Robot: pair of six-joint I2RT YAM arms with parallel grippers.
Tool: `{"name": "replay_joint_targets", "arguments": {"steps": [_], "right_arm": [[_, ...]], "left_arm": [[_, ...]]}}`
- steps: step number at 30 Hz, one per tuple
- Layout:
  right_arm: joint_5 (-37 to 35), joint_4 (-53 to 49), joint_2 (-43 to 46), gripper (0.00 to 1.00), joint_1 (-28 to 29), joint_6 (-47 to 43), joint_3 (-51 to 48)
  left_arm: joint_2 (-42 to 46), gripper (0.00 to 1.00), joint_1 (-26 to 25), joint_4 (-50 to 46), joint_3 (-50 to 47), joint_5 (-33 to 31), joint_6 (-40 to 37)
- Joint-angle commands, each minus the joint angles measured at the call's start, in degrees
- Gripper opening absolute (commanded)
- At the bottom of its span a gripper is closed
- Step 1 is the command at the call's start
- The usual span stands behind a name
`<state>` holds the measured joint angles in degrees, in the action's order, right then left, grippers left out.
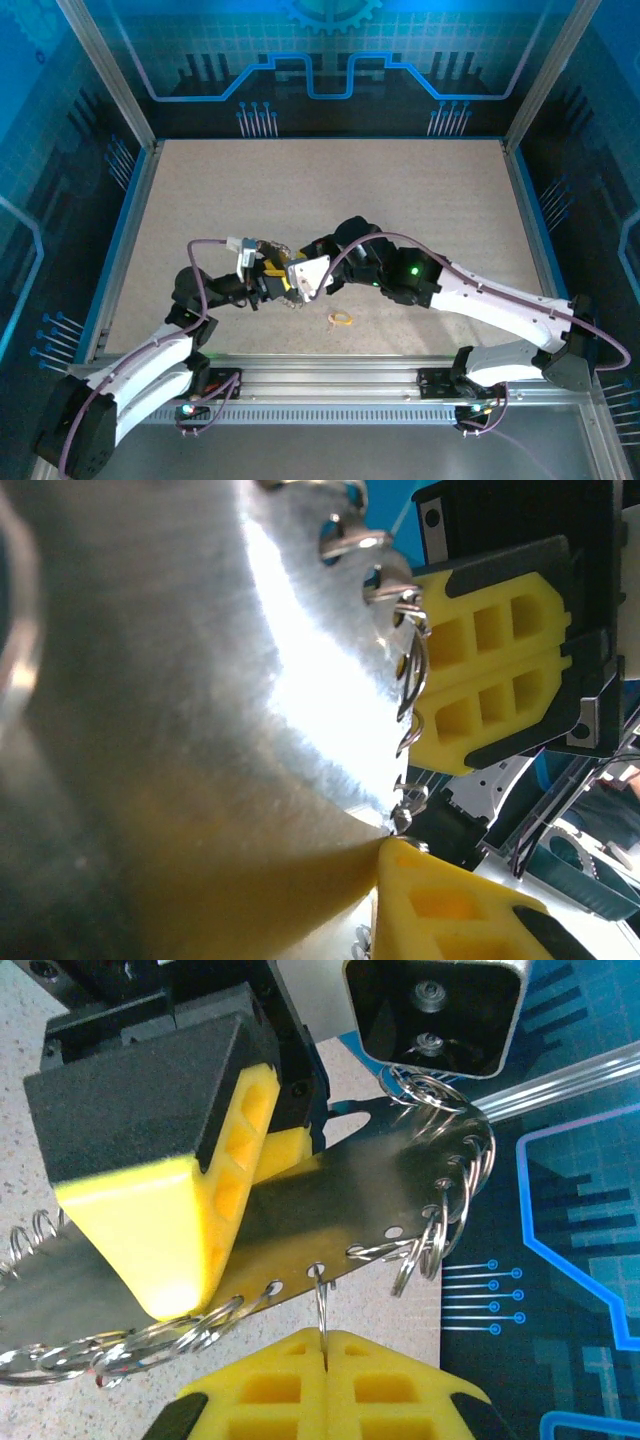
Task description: Put the keys on the keyring
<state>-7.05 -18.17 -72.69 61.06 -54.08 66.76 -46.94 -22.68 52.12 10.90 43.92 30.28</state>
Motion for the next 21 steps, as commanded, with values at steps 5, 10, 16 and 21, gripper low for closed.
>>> {"name": "replay_joint_targets", "arguments": {"steps": [5, 10, 16, 21], "right_arm": [[11.07, 5.76, 4.32, 0.00, -2.29, 6.76, -5.05], [14.14, 9.53, 5.75, 0.00, -2.52, 9.94, -7.12], [13.28, 10.66, 6.59, 0.00, -2.59, 9.46, -8.05], [12.30, 11.08, 6.70, 0.00, -2.70, 8.57, -8.26]], "left_arm": [[2.75, 0.21, -0.79, 3.17, 1.97, 3.02, -1.27], [2.64, 0.23, -0.79, -0.16, 3.55, 4.19, -0.92], [2.55, 0.25, -0.79, -4.04, 5.16, 4.70, -0.98], [2.03, 0.25, -0.79, -5.39, 6.20, 5.78, -0.84]]}}
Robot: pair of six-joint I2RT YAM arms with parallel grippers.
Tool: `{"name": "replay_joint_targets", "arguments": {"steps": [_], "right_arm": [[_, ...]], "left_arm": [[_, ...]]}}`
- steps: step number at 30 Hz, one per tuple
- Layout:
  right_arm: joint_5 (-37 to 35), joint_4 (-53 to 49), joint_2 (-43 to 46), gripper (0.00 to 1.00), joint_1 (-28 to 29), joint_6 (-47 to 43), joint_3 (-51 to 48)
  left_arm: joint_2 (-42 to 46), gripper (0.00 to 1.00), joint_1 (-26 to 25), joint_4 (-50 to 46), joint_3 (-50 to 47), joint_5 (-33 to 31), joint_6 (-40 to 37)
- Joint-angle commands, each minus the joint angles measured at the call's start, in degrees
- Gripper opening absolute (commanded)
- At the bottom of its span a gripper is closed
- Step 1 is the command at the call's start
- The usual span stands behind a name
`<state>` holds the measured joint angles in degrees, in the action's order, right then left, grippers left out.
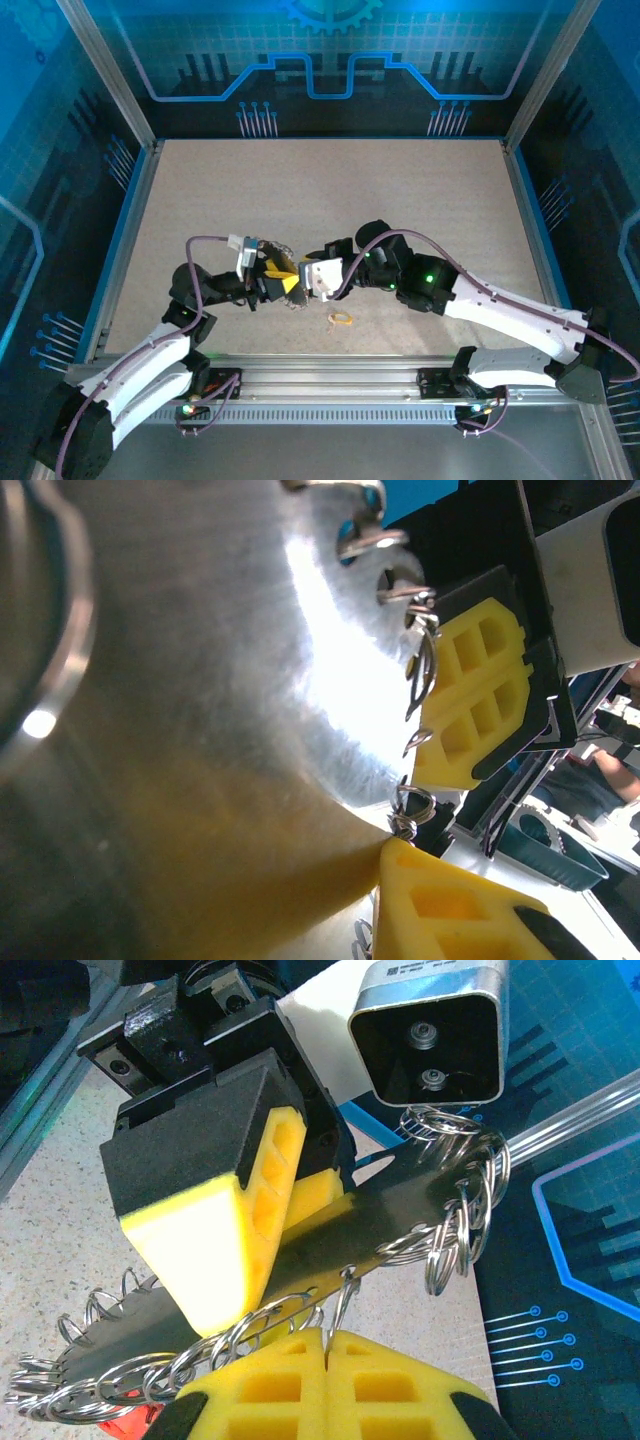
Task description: Put the keys on the keyring
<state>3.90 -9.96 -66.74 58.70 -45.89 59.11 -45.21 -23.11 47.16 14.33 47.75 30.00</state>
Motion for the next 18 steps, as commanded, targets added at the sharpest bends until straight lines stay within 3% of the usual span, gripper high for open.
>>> {"name": "replay_joint_targets", "arguments": {"steps": [1, 10, 14, 18], "right_arm": [[0.97, 3.16, 0.69, 0.00, -0.42, 0.37, -0.66], [0.21, 3.28, 1.74, 0.00, -0.54, -2.49, -1.70], [0.41, -11.59, -0.87, 0.00, -1.03, -4.39, 6.06], [-6.05, -14.44, -1.95, 0.00, 0.74, -7.92, 7.66]], "left_arm": [[0.38, 0.25, -0.35, -0.65, 2.88, 1.91, -0.56], [0.34, 0.17, -0.35, -5.96, 4.83, 3.92, -5.76], [1.07, 0.09, -0.33, -17.85, 8.34, 5.11, -13.50], [1.27, 0.06, -0.35, -24.35, 11.12, 5.76, -17.05]]}}
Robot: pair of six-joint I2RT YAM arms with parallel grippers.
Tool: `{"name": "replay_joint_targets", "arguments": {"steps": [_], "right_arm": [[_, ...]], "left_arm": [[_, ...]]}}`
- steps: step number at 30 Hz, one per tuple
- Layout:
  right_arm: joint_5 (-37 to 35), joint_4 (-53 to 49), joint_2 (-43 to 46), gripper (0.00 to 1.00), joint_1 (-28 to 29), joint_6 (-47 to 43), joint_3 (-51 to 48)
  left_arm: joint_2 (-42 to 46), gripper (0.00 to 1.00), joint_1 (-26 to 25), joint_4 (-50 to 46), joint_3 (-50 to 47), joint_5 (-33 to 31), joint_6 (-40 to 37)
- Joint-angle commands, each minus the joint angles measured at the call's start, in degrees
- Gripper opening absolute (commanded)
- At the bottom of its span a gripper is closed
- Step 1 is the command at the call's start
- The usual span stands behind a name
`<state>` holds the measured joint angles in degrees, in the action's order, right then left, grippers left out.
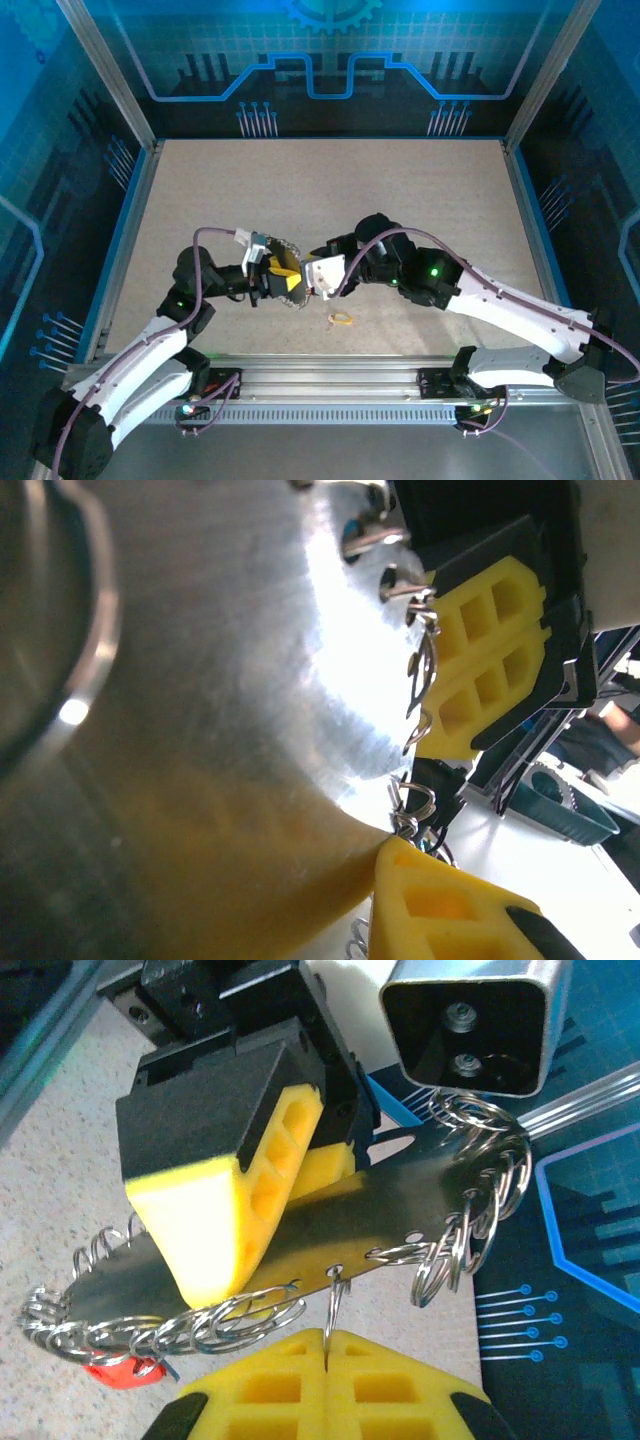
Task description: Put the keys on the keyring
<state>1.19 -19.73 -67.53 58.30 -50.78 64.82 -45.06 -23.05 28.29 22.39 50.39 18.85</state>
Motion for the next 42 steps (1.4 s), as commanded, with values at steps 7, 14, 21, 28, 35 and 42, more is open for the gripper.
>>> {"name": "replay_joint_targets", "arguments": {"steps": [7, 14, 21, 28, 35, 42], "right_arm": [[-15.99, -8.92, -5.31, 0.00, 5.10, -7.13, 6.20], [-25.04, -13.40, -11.75, 0.00, 7.79, -9.06, 11.99], [-23.76, -16.63, -13.08, 0.00, 7.92, -9.58, 14.74], [-3.23, -9.24, -2.81, 0.16, 1.81, -1.88, 6.98], [8.10, -0.25, 6.22, 0.43, -4.39, 3.59, -2.01], [17.01, 16.00, 9.98, 0.42, -7.26, 13.10, -10.88]], "left_arm": [[0.94, 0.00, -0.42, -8.62, 4.63, 1.79, -3.94], [1.37, 0.00, -0.42, -15.45, 7.71, -0.43, -2.79], [1.94, 0.00, -0.41, -21.28, 8.03, -3.39, -3.17], [2.73, 0.00, -0.40, -13.22, 6.37, -1.73, 2.56], [3.46, 0.00, -0.35, -10.64, 6.79, 2.80, 1.38], [3.03, 0.00, -0.37, -7.60, 7.53, 7.47, -0.35]]}}
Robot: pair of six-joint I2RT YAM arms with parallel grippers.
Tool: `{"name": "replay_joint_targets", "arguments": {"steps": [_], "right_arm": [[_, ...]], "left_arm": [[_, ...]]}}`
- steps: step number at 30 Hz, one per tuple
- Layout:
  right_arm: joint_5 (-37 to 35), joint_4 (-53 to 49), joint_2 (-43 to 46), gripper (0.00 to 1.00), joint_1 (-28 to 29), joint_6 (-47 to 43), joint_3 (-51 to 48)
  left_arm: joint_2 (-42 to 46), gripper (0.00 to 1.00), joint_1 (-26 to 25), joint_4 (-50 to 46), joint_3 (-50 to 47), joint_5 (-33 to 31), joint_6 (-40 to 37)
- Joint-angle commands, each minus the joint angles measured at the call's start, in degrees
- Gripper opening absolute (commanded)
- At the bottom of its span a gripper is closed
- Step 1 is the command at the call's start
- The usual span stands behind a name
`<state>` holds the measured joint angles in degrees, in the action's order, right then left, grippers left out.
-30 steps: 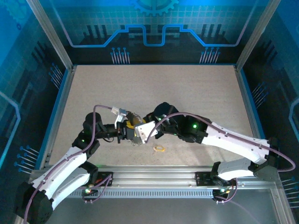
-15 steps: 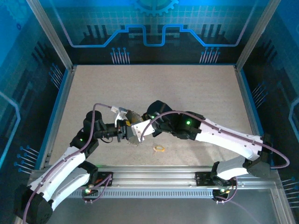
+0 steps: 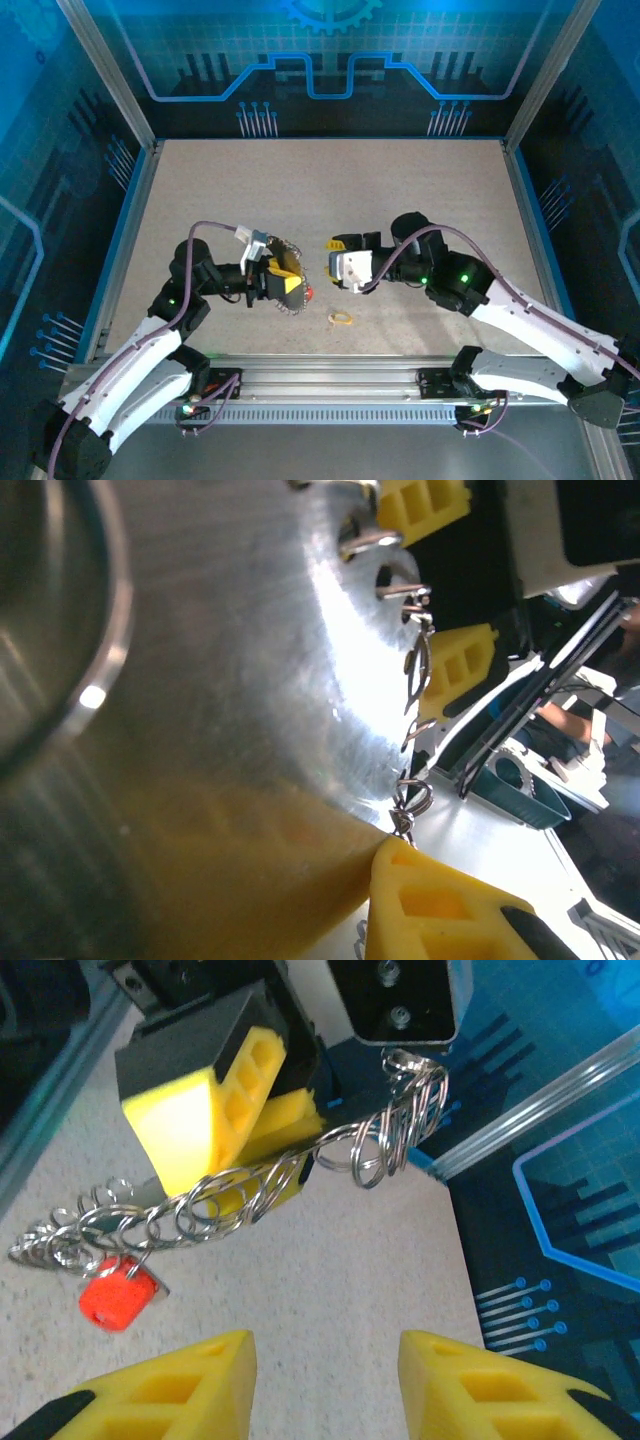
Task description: Put the keys on the keyring
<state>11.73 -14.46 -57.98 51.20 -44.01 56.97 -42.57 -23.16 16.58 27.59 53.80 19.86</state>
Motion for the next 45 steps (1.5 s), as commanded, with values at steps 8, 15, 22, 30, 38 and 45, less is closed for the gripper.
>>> {"name": "replay_joint_targets", "arguments": {"steps": [8, 15, 22, 30, 38, 45], "right_arm": [[1.74, 30.94, -1.03, 0.38, 3.90, 10.62, -11.69], [-2.10, 36.59, -2.32, 0.27, 5.74, 10.09, -13.44], [-2.27, 36.39, -2.08, 0.22, 6.09, 8.73, -13.65], [-3.05, 36.96, -0.14, 0.21, 6.10, 7.65, -14.34], [-1.27, 35.84, 0.23, 0.17, 5.97, 6.93, -14.64], [-3.19, 35.07, -0.64, 0.25, 5.94, 6.57, -13.91]], "left_arm": [[-1.37, 0.00, -0.31, 8.58, 2.48, 4.91, 1.17], [-3.18, 0.00, -0.40, 12.47, 2.03, 4.73, 3.40], [-3.40, 0.00, -0.49, 13.30, 1.89, 4.34, 3.88], [-3.38, 0.00, -0.48, 13.28, 1.63, 3.86, 3.72], [-4.06, 0.00, -0.47, 13.75, 1.85, 3.59, 3.93], [-4.40, 0.00, -0.48, 14.57, 1.98, 3.77, 4.23]]}}
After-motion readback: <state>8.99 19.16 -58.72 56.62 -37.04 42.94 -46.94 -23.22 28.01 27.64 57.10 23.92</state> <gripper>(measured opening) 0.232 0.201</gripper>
